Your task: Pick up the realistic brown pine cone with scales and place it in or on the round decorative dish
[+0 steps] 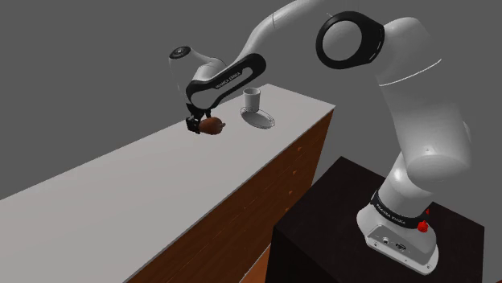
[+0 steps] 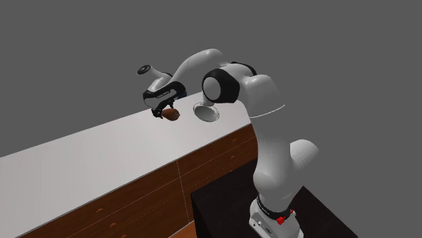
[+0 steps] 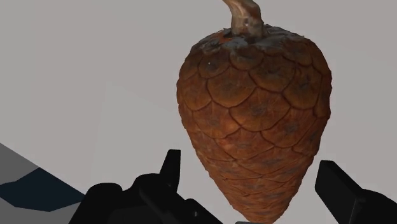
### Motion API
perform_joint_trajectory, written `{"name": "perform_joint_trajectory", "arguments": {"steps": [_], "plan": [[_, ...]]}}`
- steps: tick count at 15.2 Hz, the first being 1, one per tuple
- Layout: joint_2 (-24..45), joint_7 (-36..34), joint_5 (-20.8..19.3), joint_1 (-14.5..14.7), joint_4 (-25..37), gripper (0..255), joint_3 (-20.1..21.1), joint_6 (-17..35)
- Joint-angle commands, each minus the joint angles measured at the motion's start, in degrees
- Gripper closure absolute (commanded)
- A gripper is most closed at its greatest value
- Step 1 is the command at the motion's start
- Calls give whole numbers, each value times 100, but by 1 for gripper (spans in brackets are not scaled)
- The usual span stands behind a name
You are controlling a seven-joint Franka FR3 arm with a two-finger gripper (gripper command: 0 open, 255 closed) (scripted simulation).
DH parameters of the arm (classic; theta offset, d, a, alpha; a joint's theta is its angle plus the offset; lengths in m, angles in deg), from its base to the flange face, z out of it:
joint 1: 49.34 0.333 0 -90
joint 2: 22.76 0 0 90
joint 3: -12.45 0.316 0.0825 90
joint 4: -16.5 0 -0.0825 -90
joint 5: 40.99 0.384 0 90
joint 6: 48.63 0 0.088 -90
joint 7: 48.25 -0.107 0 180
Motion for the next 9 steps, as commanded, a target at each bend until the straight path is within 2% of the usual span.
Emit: {"name": "perform_joint_trajectory", "arguments": {"steps": [1,3,4,9], "plan": [[0,-1,-1,0,-2,0,0,3],[0,-1,-1,0,-1,0,0,2],[0,-1,-1,0,-1,255,0,2],[-6,-3,-1,-2,-13,255,0,7]]}}
